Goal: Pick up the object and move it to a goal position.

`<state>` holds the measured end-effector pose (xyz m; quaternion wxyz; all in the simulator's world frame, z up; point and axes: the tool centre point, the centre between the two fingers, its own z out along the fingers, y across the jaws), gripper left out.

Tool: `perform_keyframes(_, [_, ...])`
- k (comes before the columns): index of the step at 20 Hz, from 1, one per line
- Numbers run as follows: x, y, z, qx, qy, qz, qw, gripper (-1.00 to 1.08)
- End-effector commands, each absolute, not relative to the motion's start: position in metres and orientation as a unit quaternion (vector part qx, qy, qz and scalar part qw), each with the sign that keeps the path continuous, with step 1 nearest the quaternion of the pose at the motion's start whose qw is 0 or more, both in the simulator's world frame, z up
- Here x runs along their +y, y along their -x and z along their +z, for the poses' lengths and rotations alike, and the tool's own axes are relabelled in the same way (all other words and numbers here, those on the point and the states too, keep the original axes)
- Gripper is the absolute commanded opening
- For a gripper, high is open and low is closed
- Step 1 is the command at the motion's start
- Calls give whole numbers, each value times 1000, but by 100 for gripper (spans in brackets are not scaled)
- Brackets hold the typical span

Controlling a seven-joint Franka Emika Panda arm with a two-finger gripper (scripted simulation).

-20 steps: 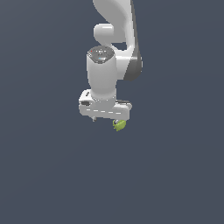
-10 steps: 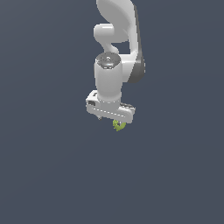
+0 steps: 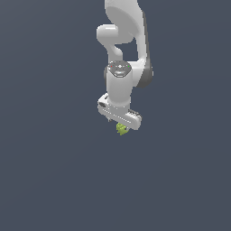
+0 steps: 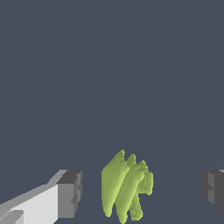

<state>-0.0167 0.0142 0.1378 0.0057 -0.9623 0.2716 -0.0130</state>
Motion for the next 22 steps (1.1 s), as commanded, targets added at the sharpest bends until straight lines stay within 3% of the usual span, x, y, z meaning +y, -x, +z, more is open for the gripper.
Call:
perform_keyframes(1, [20,23,131,300,954,-11,5,100])
perform_keyframes(22, [47,57,97,453,892,0,0,100])
